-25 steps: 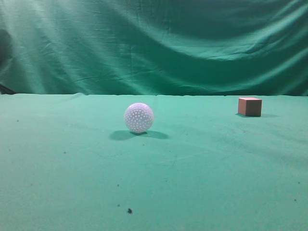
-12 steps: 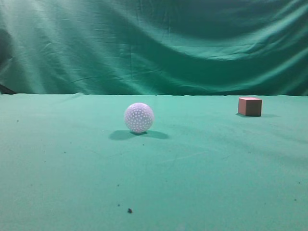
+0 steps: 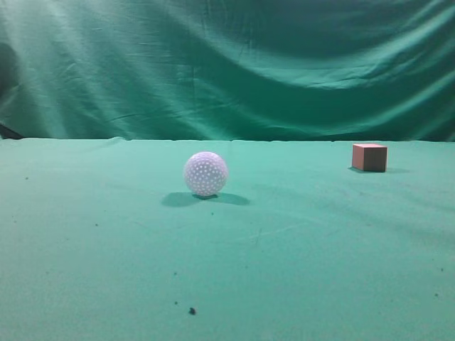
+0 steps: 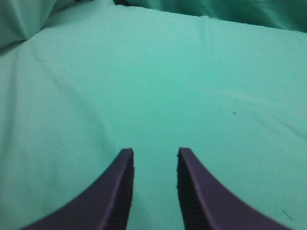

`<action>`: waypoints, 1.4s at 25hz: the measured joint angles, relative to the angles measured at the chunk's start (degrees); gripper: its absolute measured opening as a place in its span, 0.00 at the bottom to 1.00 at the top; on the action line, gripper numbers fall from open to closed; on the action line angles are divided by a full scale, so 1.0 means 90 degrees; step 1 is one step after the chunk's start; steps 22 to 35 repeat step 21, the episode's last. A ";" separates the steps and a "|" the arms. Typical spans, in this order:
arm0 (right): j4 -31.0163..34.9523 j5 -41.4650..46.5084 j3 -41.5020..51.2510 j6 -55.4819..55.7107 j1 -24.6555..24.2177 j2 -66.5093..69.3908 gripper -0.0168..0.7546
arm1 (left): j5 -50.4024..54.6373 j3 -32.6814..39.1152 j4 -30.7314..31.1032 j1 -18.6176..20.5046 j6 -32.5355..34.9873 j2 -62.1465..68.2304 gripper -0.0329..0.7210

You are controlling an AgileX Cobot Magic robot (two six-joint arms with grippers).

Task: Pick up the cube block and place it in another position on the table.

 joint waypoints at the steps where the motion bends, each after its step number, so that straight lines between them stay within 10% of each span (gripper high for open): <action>1: 0.0000 0.0014 0.0000 0.0000 0.0000 0.0000 0.02 | 0.0000 0.0000 0.0000 0.0000 0.0000 0.0000 0.39; 35: 0.0021 0.0082 0.0000 -0.0033 -0.0013 0.0000 0.02 | 0.0000 0.0000 0.0000 0.0000 0.0000 0.0000 0.39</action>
